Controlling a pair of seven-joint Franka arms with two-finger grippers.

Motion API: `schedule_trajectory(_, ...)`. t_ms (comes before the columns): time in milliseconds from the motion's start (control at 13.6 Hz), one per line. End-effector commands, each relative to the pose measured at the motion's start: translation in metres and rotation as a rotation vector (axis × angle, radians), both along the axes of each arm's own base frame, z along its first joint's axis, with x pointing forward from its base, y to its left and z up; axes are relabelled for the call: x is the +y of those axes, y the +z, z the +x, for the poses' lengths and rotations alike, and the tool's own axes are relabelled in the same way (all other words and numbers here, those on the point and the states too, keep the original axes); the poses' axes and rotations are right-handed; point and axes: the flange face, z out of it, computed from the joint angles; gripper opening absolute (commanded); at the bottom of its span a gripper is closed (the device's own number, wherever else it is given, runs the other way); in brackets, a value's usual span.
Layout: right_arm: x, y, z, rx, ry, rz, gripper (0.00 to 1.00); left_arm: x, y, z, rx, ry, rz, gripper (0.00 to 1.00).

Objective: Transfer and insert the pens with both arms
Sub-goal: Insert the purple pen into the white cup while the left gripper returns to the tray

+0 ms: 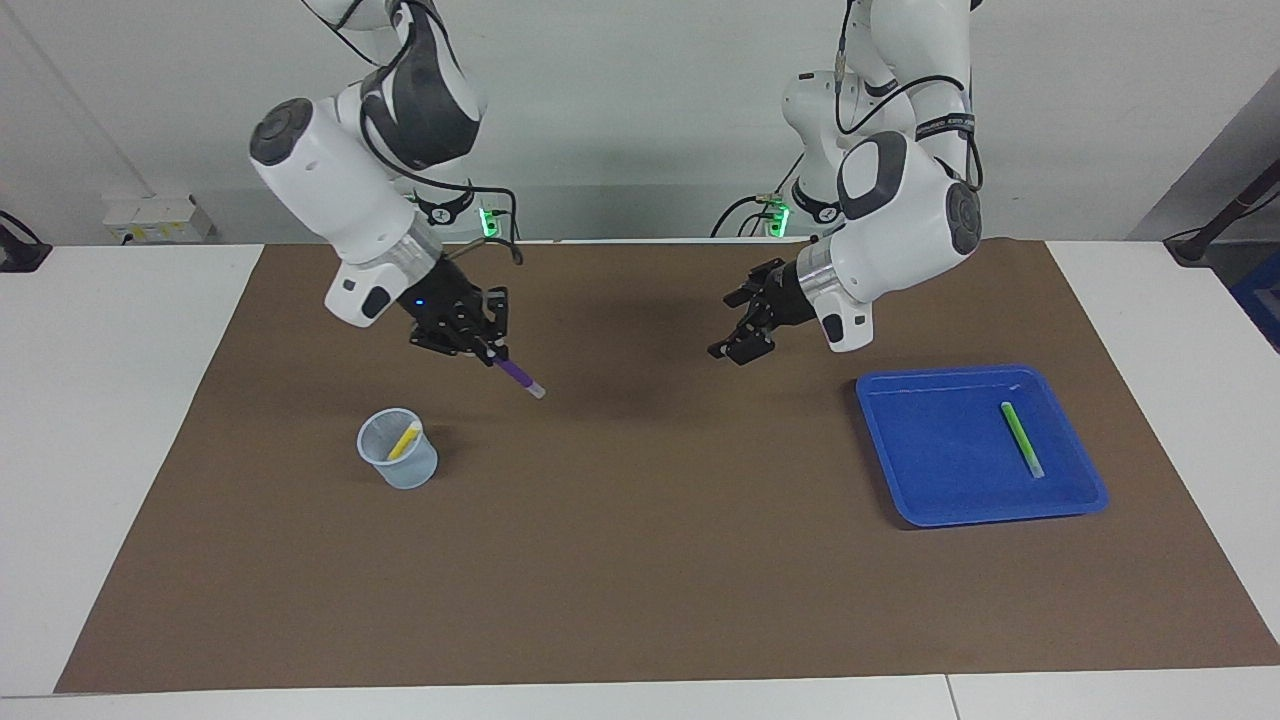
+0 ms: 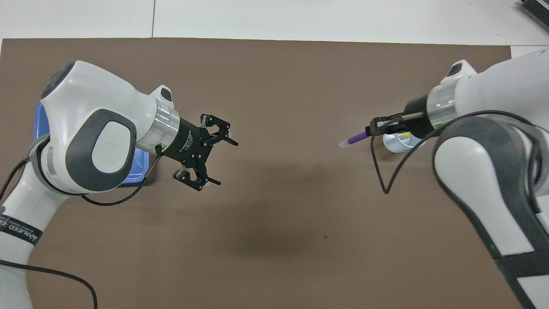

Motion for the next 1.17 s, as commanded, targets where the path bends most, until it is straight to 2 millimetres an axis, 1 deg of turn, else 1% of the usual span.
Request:
schedule_trajectory(0, -0.038, 0.032, -0.009, -0.038, 0.103, -0.119, 0.00, 0.017, -0.007, -0.017, -0.094, -0.274, 0.064, 1.00)
schedule_trajectory(73, -0.053, 0.038, -0.009, -0.049, 0.142, -0.133, 0.00, 0.026, -0.008, -0.015, -0.113, -0.318, 0.075, 1.00)
schedule_trajectory(147, -0.067, 0.044, -0.007, -0.064, 0.175, -0.148, 0.00, 0.038, -0.008, -0.010, -0.144, -0.360, 0.094, 1.00)
schedule_trajectory(293, -0.099, 0.048, -0.005, -0.089, 0.229, -0.211, 0.00, 0.064, -0.011, 0.000, -0.240, -0.534, 0.121, 1.00)
schedule_trajectory(366, -0.108, 0.047, -0.003, -0.108, 0.244, -0.218, 0.00, 0.074, -0.011, 0.004, -0.280, -0.610, 0.104, 1.00)
schedule_trajectory(513, -0.105, 0.045, 0.001, -0.140, 0.247, -0.233, 0.00, 0.100, -0.010, 0.014, -0.329, -0.660, 0.080, 1.00)
schedule_trajectory(586, -0.106, 0.041, 0.003, -0.148, 0.247, -0.243, 0.00, 0.104, -0.009, 0.017, -0.362, -0.702, 0.067, 1.00)
schedule_trajectory(660, -0.103, 0.035, 0.006, -0.159, 0.247, -0.247, 0.00, 0.115, -0.009, 0.025, -0.432, -0.763, 0.054, 1.00)
schedule_trajectory(733, -0.103, 0.029, 0.007, -0.166, 0.247, -0.250, 0.00, 0.133, -0.009, 0.034, -0.508, -0.835, 0.043, 1.00)
schedule_trajectory(806, -0.103, 0.021, 0.010, -0.173, 0.251, -0.259, 0.00, 0.143, -0.009, 0.037, -0.558, -0.923, 0.039, 1.00)
schedule_trajectory(879, -0.104, 0.012, 0.015, -0.177, 0.270, -0.270, 0.00, 0.154, -0.008, 0.043, -0.586, -0.941, 0.070, 0.99)
schedule_trajectory(953, -0.105, 0.001, 0.019, -0.171, 0.276, -0.271, 0.00, 0.184, -0.006, 0.055, -0.630, -0.915, 0.141, 1.00)
schedule_trajectory(1026, -0.106, -0.005, 0.019, -0.160, 0.277, -0.274, 0.00, 0.208, -0.007, 0.063, -0.663, -0.904, 0.190, 1.00)
schedule_trajectory(1099, -0.106, -0.014, 0.016, -0.140, 0.281, -0.282, 0.00, 0.227, -0.008, 0.067, -0.688, -0.930, 0.212, 1.00)
